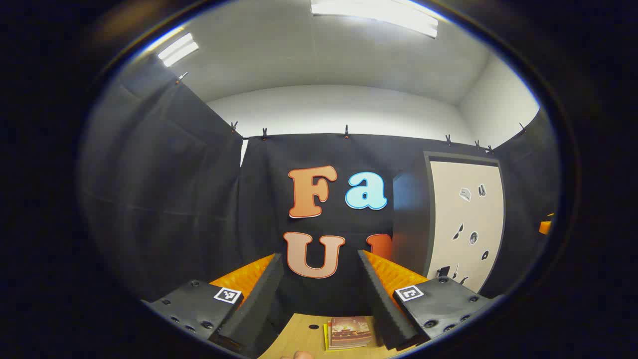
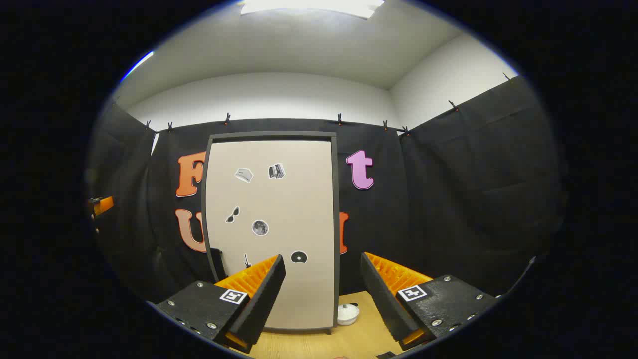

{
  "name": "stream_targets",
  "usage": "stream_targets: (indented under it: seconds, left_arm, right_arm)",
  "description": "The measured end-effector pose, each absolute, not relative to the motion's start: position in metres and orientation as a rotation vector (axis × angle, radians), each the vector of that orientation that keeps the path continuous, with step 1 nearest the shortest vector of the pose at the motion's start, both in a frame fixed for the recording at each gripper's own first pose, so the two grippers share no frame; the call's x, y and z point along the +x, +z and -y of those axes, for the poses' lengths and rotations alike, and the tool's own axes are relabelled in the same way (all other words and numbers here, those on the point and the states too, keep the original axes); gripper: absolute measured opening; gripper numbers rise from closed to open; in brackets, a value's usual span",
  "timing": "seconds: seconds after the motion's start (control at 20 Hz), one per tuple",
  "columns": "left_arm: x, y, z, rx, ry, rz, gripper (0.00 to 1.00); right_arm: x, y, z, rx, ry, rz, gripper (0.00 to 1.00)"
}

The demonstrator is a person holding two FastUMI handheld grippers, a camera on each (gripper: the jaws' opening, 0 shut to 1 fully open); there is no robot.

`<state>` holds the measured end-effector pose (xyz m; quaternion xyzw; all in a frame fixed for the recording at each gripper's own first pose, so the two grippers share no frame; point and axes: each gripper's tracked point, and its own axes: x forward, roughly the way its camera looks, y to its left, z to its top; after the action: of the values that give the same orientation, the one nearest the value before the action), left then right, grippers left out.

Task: Open the cabinet door with the right hand, grasp the bottle in the cabinet with the left hand and place it on the coaster, then close the cabinet door with the right hand.

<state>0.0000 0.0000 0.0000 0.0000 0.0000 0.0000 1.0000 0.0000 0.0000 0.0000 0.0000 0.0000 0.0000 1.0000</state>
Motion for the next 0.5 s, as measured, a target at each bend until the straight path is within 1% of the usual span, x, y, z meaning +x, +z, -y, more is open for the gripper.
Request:
stream_targets:
  seconds: [0.05, 0.1, 0.25, 0.5]
  left_arm:
    - [-0.0010, -0.0001, -0.0018, 0.000, 0.006, -0.001, 0.95]
    - [-0.0017, 0.0009, -0.0052, 0.003, 0.015, 0.001, 0.96]
    - [-0.0041, 0.0023, -0.0106, 0.011, 0.041, 0.008, 0.95]
    - [-0.0052, -0.0024, -0.0079, 0.003, 0.036, -0.004, 0.96]
  right_arm:
    - [0.0009, -0.0002, -0.0001, -0.006, 0.002, 0.001, 0.94]
    - [0.0017, -0.0004, -0.0002, -0.011, 0.002, 0.002, 0.94]
    - [0.0024, -0.0014, 0.0012, -0.015, 0.005, 0.000, 0.94]
    - [0.0025, -0.0040, 0.0055, -0.029, -0.007, -0.003, 0.94]
